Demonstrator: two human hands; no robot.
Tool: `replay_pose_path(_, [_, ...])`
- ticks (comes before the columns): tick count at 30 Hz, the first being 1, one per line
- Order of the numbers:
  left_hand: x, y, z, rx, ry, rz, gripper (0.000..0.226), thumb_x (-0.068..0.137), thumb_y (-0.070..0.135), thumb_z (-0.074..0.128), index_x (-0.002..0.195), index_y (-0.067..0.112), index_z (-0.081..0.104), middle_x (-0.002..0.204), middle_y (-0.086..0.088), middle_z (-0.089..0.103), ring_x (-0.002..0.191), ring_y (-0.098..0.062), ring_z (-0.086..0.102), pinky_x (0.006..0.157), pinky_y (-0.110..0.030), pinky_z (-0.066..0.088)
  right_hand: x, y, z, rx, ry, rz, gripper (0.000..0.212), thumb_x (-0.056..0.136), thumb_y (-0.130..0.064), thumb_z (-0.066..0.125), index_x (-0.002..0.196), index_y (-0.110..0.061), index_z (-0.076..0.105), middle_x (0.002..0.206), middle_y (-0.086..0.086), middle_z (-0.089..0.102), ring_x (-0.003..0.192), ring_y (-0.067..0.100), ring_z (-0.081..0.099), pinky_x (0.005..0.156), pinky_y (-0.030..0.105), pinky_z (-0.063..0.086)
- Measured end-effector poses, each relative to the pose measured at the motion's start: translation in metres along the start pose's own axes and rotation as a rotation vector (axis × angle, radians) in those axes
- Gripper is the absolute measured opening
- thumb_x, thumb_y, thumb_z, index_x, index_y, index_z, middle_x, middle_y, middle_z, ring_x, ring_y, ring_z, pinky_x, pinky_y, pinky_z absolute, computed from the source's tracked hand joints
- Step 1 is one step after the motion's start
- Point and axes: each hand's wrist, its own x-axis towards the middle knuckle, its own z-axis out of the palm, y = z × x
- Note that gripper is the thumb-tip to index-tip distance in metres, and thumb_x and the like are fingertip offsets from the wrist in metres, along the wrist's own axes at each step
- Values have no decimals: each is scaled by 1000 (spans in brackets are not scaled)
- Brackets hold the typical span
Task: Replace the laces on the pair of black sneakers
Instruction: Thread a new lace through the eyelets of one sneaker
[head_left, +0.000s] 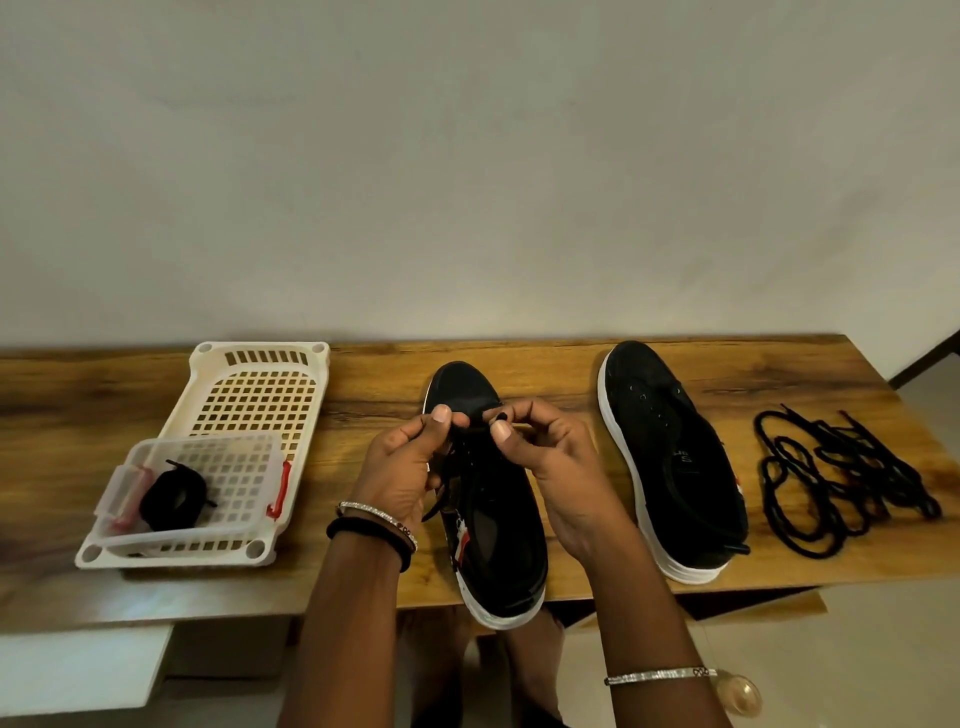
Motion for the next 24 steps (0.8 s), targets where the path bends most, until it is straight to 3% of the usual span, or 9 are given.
replay_pose_path(3, [1, -3, 2, -96, -49, -30, 23, 95, 33, 57, 94, 16, 71, 108, -4, 75, 82, -11, 65, 66, -29, 38, -2, -4, 0, 206, 23, 108, 6, 94, 4, 58, 97, 3, 63, 90, 7, 73, 77, 12, 72, 65, 19, 55])
replay_pose_path(6, [3, -5, 7, -147, 21, -75, 21, 98, 32, 55, 90, 17, 68, 92, -2, 76, 67, -10, 60, 57, -26, 33, -2, -6, 0, 314, 90, 186, 14, 94, 5, 57, 88, -5, 66, 93, 8, 75, 76, 12, 72, 64, 21, 55])
replay_pose_path(10, [8, -8, 7, -109, 138, -65, 24, 100, 32, 53, 87, 17, 66, 68, 6, 67, 58, -7, 51, 55, -24, 32, 1, 1, -6, 324, 117, 248, 6, 96, -10, 58, 93, -13, 62, 101, 5, 75, 90, 17, 66, 77, 30, 47])
replay_pose_path(12, [9, -11, 8, -127, 188, -76, 25, 101, 30, 52, 85, 16, 65, 60, 8, 63, 56, -7, 51, 54, -23, 34, 3, 6, -9, 358, 169, 313, 14, 101, -15, 53, 89, -15, 60, 85, 2, 72, 84, 16, 65, 74, 30, 43])
replay_pose_path(15, [14, -14, 0, -284, 279, -155, 26, 103, 28, 49, 87, 12, 62, 50, 8, 49, 54, -10, 48, 59, -26, 41, 6, 9, -21, 561, 425, 377, 28, 108, -20, 42, 82, -16, 53, 55, -2, 49, 66, 15, 57, 67, 28, 39])
replay_pose_path(18, [20, -14, -19, -421, 305, -184, 26, 104, 29, 47, 89, 11, 58, 48, 8, 45, 56, -11, 47, 68, -28, 46, 4, 8, -45, 426, 590, 326, 31, 108, -23, 43, 79, -16, 51, 52, -4, 40, 62, 12, 48, 67, 27, 40])
replay_pose_path(21, [18, -14, -18, -373, 236, -185, 24, 102, 27, 51, 88, 12, 61, 56, 5, 55, 66, -14, 55, 73, -29, 47, 0, 8, -46, 331, 517, 322, 32, 105, -26, 50, 76, -15, 56, 58, -2, 46, 62, 13, 52, 69, 29, 44])
replay_pose_path(24, [12, -12, -2, -321, 223, -174, 22, 101, 25, 54, 88, 11, 64, 62, 2, 61, 66, -14, 59, 72, -30, 49, -1, 3, -27, 260, 299, 322, 23, 99, -27, 59, 81, -13, 62, 63, -1, 53, 61, 12, 52, 66, 27, 45])
